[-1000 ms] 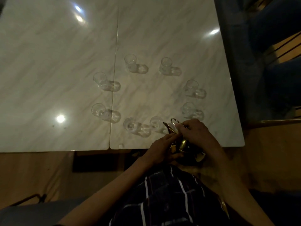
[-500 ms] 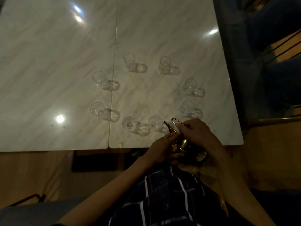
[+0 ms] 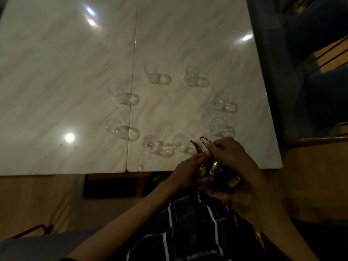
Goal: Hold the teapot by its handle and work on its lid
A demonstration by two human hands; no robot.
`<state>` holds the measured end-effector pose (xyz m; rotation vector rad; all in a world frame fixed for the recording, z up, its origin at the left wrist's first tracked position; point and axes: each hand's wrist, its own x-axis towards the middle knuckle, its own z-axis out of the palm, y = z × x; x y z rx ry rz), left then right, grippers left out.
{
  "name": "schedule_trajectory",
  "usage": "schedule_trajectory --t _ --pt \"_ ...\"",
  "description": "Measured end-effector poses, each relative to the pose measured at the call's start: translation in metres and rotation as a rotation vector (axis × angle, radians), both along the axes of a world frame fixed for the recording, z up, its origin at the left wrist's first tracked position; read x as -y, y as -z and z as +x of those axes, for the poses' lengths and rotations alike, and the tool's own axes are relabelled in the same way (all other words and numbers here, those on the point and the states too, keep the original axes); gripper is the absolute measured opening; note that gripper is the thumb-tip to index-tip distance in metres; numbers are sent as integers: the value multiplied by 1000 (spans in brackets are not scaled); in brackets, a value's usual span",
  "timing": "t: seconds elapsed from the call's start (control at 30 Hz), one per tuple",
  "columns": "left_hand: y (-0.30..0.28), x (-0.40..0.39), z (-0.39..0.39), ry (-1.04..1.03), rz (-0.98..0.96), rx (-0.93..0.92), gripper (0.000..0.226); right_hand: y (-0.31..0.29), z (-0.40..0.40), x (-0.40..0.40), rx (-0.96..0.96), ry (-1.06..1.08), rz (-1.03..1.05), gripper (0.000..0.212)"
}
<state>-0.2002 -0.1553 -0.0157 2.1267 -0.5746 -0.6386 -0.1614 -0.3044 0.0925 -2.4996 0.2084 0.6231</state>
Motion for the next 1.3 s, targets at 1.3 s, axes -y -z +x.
schedule_trajectory --t 1.3 --pt "0 -1 -1 0 -10 8 79 1 -1 1 -28 25 27 50"
